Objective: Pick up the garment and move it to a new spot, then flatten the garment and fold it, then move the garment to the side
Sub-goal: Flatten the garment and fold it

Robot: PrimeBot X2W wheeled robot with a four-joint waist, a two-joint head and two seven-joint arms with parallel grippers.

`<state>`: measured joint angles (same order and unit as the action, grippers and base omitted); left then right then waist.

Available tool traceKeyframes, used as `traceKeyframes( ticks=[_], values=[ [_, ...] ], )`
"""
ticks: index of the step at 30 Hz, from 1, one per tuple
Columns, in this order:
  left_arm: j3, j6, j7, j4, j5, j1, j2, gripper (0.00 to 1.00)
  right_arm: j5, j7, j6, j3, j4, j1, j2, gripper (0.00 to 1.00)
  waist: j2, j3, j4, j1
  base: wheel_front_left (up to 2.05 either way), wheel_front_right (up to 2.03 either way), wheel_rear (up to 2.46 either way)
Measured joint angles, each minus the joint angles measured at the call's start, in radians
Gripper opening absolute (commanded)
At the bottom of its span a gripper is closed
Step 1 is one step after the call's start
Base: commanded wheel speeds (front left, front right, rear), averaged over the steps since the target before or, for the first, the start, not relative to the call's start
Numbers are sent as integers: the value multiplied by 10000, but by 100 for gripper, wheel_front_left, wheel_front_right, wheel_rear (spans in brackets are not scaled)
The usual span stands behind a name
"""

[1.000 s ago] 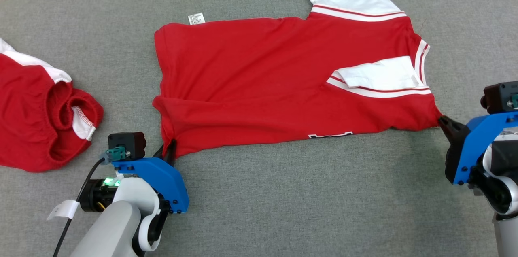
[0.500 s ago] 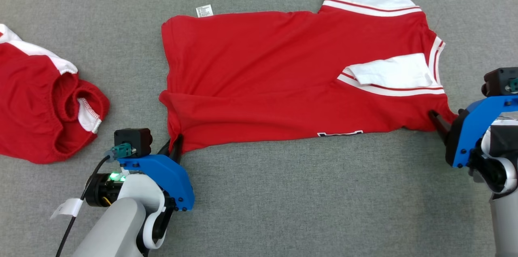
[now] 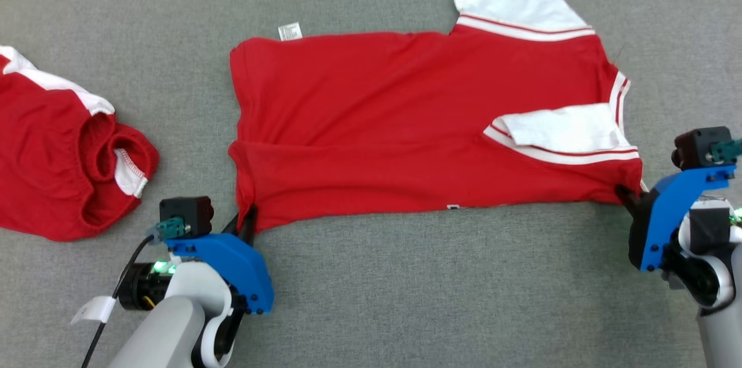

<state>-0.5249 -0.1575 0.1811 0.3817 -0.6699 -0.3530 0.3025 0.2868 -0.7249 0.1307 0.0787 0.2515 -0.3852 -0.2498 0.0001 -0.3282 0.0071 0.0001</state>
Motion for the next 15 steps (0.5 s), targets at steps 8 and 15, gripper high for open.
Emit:
traceKeyframes(
  ticks=[8,15],
  values=[
    [-10,-69,21,-499,-113,953,491,0,251,447,2,303,-1569,1590,192,0,0,612,-63,-1,0,0,0],
    [-54,-433,497,-1739,-150,2134,1260,0,349,334,2,851,-3193,3679,1267,0,0,956,-117,-2,0,0,0]
  ],
)
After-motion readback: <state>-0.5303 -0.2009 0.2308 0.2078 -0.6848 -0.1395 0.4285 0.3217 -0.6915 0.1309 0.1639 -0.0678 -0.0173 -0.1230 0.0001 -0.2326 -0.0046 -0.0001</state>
